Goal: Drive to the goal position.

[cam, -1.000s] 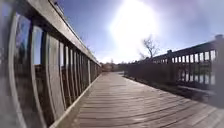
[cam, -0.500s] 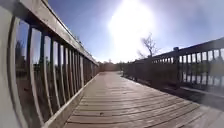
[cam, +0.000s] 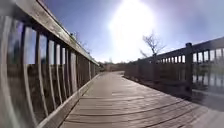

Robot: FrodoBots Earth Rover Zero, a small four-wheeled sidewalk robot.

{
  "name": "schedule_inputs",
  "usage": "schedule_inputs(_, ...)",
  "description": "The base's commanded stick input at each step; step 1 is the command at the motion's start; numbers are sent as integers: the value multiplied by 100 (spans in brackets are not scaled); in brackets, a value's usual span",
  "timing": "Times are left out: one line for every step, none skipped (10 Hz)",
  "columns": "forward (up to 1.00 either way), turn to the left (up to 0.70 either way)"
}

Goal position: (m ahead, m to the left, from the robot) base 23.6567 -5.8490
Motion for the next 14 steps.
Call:
schedule_inputs(85, 5)
schedule_inputs(85, 6)
schedule_inputs(85, 6)
schedule_inputs(84, 6)
schedule_inputs(74, 2)
schedule_inputs(70, 0)
schedule_inputs(70, 0)
schedule_inputs(70, 0)
schedule_inputs(70, 0)
schedule_inputs(70, 0)
schedule_inputs(70, 0)
schedule_inputs(70, 0)
schedule_inputs(70, 0)
schedule_inputs(70, 0)
